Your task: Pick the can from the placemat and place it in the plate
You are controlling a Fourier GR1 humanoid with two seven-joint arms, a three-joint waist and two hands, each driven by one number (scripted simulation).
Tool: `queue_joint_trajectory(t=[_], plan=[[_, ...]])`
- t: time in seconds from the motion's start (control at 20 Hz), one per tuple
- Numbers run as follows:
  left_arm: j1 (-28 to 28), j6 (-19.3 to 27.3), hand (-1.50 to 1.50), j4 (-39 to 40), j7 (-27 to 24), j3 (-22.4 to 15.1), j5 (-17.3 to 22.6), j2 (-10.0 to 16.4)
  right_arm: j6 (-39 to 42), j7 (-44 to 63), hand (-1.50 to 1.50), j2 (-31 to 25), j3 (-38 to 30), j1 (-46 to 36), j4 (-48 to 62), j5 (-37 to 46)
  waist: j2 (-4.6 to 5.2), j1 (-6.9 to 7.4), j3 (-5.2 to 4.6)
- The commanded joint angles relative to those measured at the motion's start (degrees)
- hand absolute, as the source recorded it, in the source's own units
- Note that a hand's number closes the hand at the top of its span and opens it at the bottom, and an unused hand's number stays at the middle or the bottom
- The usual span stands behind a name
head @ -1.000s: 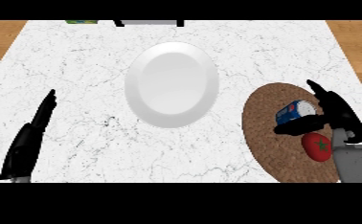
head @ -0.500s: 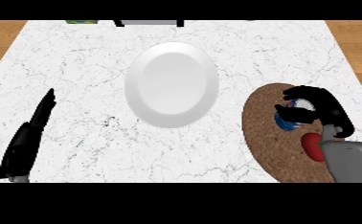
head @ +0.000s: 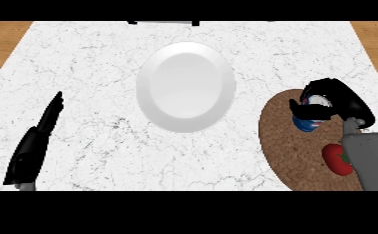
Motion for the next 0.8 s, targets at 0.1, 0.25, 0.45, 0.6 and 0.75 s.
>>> queue_joint_trajectory(t=[0.1, 0.25, 0.45, 0.6, 0.75], plan=[[-2.8, -0.1, 0.00, 0.5, 0.4, -1.7, -1.2, -0.7, 7.4, -19.6, 1.50, -11.0, 6.5, -9.1, 8.1, 5.8, 1.10, 2.55, 0.20], [-2.6, -0.8, 0.00, 1.4, -0.4, -0.5, 0.0, -0.3, -1.7, -29.6, 1.50, -12.3, 6.3, -11.5, 15.3, 10.9, 1.07, 2.42, 0.24], [-0.8, -1.2, 0.00, 0.1, -0.1, -0.6, -0.1, -0.3, -11.6, -36.9, 1.50, -9.0, 4.4, -17.6, 24.8, 13.0, 0.35, 1.65, 0.17], [-4.6, -0.9, 0.00, 2.5, 1.8, 0.7, -0.4, 0.4, -17.5, -43.4, 1.50, -10.1, 1.4, -20.7, 27.9, 12.8, 0.40, 0.35, 0.14], [-1.4, -0.9, 0.00, 3.2, -0.3, 1.3, 0.0, 0.0, -19.1, -47.5, 1.50, -8.1, -0.1, -22.9, 25.8, 10.3, -0.26, -0.86, 0.02]])
